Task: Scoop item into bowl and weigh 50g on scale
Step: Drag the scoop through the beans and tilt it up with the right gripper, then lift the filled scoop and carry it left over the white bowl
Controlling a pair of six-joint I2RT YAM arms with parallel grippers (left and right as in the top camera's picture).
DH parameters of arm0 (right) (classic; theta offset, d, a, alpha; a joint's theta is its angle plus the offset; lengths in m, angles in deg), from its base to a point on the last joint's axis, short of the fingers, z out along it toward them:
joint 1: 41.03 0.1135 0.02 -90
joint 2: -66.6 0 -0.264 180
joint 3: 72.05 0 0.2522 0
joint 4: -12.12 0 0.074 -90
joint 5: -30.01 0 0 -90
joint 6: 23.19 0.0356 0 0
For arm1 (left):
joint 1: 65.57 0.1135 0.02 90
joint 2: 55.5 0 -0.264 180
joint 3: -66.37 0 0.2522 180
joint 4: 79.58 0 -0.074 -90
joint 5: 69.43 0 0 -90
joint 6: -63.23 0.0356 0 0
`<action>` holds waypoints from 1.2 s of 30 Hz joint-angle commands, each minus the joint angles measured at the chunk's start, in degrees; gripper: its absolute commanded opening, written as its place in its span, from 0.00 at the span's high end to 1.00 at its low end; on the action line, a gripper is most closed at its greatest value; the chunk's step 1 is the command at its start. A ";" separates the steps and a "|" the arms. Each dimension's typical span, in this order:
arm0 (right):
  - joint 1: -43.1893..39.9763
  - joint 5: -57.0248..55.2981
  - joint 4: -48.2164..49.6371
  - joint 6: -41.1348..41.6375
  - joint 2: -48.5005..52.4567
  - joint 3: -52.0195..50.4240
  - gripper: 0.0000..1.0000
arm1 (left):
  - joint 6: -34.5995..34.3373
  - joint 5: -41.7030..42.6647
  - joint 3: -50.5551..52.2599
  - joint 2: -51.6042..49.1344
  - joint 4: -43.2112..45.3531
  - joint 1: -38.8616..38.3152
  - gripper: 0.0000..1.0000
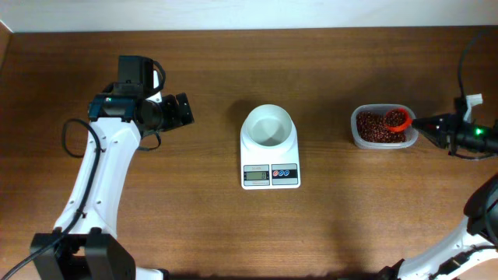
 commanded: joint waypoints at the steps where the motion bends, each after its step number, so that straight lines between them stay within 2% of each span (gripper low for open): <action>1: -2.36 3.23 -0.28 -1.11 0.28 -0.07 0.96 | 0.22 0.44 -0.26 -0.52 0.09 -0.17 0.01; 4: -2.93 3.48 -0.26 -3.69 0.28 -0.07 0.96 | 0.22 0.44 -0.26 -0.55 0.11 -0.17 0.01; 22: -2.16 6.21 -3.91 -5.18 0.28 -0.07 0.96 | 0.22 0.44 -0.26 -0.52 0.09 -0.20 0.01; 36: 6.64 9.51 -3.93 -5.33 0.28 0.48 0.96 | 0.22 0.44 -0.26 -0.52 0.11 -0.17 0.01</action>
